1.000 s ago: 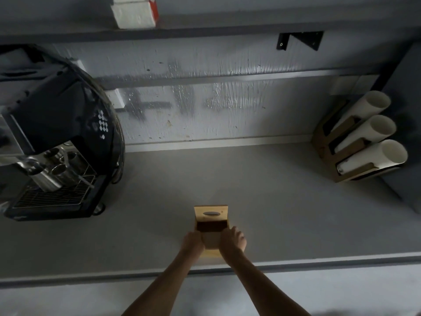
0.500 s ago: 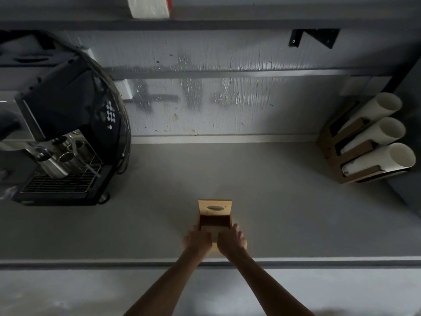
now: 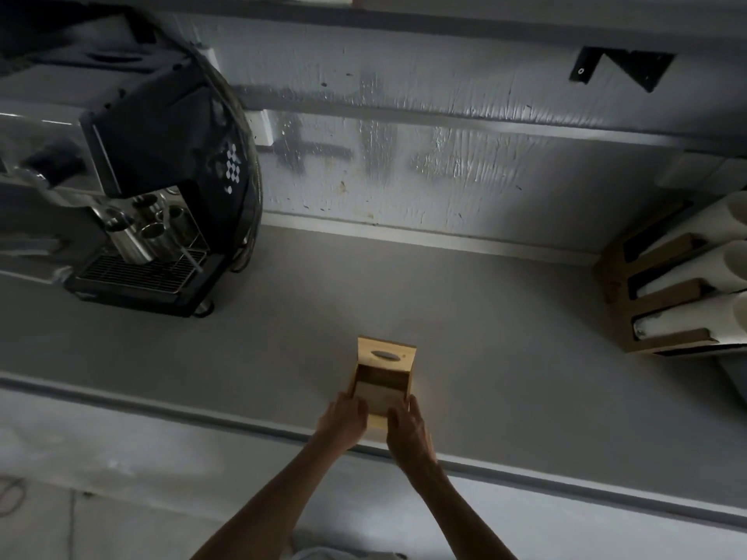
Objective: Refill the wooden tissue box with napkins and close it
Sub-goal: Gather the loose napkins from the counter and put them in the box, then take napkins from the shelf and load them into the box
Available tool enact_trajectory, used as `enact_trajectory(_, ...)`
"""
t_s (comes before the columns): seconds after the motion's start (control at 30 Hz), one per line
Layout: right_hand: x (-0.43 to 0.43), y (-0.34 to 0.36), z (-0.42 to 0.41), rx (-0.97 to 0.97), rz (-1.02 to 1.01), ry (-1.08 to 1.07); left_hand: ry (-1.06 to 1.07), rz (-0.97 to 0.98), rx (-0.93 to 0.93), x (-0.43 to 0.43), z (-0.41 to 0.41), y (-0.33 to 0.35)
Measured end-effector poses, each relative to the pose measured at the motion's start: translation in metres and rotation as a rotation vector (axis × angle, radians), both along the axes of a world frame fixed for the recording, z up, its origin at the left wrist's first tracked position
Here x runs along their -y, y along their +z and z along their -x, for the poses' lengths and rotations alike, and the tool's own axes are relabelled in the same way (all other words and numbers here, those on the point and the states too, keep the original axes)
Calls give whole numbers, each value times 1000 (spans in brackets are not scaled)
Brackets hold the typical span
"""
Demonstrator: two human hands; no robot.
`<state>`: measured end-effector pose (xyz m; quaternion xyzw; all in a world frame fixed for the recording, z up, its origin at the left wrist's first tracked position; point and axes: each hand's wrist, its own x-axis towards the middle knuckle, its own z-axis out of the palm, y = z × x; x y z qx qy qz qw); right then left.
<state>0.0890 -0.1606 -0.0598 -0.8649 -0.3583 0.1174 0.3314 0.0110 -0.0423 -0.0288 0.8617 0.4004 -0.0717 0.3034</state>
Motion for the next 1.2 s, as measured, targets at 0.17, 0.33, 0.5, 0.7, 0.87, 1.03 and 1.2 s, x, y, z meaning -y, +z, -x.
enact_trajectory(0.17,-2,3,-2,-114,346,5,-22,-18,-24,5,3,5)
enact_trajectory(0.33,-1,15,3,-247,-82,-43,29,98,285,4,7,10)
enact_trajectory(0.5,5,27,10,-871,-449,-151,420,773,517,-10,9,13)
enact_trajectory(0.7,4,29,8,-923,-455,-251,403,878,491,-27,10,6)
enact_trajectory(0.87,-6,46,21,-987,-460,-250,318,931,451,-35,18,20)
enact_trajectory(1.03,-5,43,21,-972,-427,-242,336,998,466,-41,18,20)
enact_trajectory(1.2,1,34,17,-876,-440,-283,426,963,465,-55,17,25)
